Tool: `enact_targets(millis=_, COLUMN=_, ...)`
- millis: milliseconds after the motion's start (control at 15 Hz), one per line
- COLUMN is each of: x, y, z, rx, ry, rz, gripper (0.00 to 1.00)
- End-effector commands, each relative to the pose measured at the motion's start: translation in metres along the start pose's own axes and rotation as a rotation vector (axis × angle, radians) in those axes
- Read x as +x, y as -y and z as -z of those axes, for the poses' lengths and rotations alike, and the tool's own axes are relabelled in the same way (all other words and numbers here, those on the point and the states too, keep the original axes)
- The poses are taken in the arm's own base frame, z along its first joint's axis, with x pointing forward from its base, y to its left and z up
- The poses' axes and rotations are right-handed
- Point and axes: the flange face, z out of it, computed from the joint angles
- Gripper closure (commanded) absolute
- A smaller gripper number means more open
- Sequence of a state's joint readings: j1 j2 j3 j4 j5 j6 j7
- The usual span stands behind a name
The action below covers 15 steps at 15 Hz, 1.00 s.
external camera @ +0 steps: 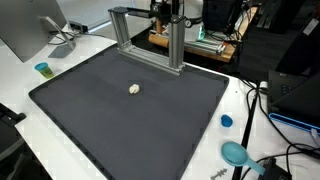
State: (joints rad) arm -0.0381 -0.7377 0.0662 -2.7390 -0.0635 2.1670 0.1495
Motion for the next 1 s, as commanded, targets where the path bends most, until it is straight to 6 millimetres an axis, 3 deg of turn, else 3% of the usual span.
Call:
enact_targets(millis=0, x=-0.003, y=0.005, z=-0.01, rx=-0.013, ry=0.094, rz=0.064, gripper=0.62)
enact_targets(millis=467, x=0.011, y=0.01, z=-0.004, rx=-0.002, ry=0.179, rz=0.186, gripper=0.78)
enact_targets(millis=933, x=0.028, y=0.008, z=0.011, rx=0.01, ry=0.068, rz=0.217, gripper=0.78)
